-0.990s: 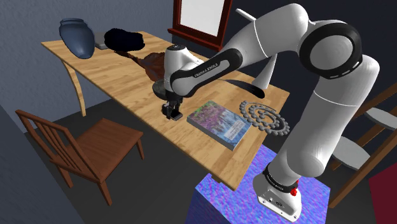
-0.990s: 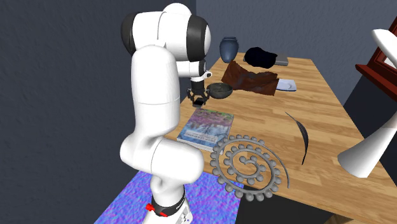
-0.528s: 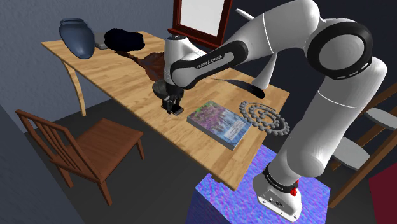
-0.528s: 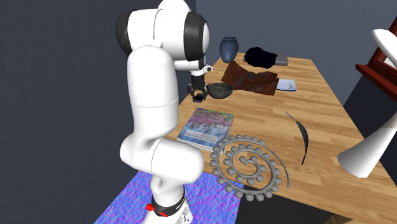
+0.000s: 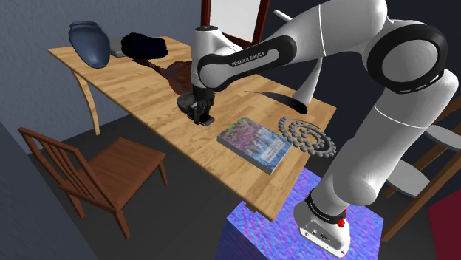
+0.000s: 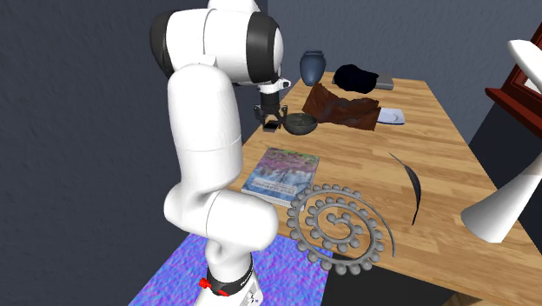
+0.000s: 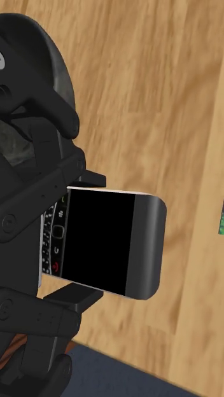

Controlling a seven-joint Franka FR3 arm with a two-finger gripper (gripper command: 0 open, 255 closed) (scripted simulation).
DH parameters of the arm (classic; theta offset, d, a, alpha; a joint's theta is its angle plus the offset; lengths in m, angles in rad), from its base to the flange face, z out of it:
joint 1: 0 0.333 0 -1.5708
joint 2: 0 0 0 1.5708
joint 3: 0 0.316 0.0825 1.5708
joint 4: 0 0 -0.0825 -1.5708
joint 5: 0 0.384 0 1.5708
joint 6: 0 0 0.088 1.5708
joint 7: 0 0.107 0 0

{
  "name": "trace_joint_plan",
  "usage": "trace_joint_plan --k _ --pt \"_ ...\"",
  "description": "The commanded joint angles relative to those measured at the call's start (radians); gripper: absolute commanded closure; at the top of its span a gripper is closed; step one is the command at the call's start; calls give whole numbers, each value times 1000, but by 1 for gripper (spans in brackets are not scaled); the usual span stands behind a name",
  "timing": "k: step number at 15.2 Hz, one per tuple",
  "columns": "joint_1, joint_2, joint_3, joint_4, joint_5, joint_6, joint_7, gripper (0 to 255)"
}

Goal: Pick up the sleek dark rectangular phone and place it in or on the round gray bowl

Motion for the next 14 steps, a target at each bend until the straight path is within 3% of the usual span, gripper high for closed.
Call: trace_joint_plan --k 1,14 --pt "0 -9 0 18 3 -27 -4 255" --pt "-8 -26 -8 163 12 -188 -33 255"
